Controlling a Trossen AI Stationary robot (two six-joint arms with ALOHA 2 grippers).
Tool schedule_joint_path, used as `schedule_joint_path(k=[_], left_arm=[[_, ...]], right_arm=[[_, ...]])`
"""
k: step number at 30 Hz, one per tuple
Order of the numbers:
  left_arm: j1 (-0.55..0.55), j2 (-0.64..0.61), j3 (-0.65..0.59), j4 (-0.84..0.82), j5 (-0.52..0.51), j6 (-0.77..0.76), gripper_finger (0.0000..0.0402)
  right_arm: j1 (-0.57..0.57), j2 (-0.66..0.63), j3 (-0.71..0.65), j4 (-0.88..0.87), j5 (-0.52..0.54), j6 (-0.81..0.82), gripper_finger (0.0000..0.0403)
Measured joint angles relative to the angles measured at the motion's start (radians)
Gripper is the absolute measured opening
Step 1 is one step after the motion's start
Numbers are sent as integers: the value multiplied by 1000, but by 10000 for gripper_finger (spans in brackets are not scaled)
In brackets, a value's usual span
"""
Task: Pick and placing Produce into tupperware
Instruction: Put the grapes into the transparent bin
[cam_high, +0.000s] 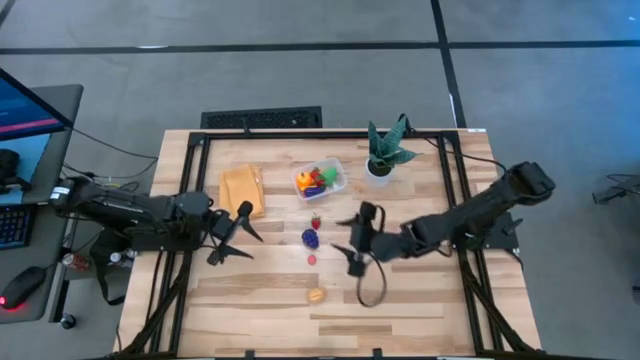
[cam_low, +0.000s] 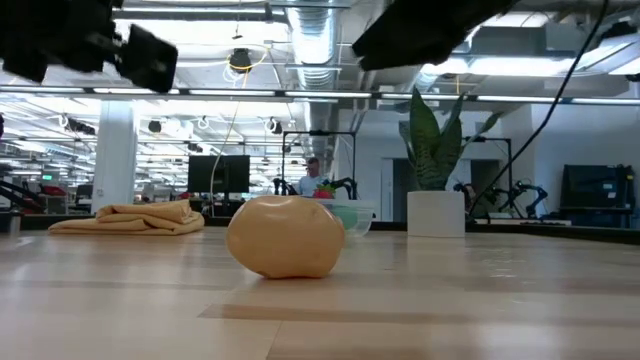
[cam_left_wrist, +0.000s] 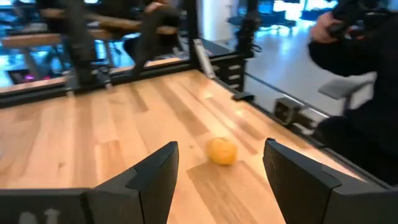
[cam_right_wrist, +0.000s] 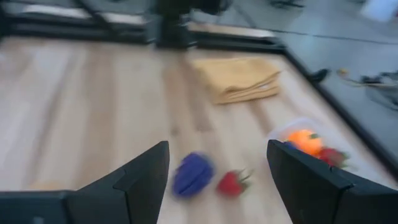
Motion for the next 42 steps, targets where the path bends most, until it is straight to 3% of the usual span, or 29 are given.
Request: schedule_joint_path(k=[8, 14, 24, 35, 42], left_arm=[[0, 32, -163, 285, -95, -69, 224], [-1, 75, -177, 292, -207, -19, 224], [-38, 271, -148, 344, -351, 117, 224], [-39, 489, -145, 545, -350, 174, 224], [-39, 654, -48, 545, -354, 223, 224]], right_arm=[[167, -14, 0, -160, 0, 186, 265], [243, -13, -7, -241, 7, 383, 265], [344, -12, -90, -251, 131, 616, 265], [361, -12, -246, 21, 138, 688, 265], [358, -11, -298, 122, 140, 671, 265]])
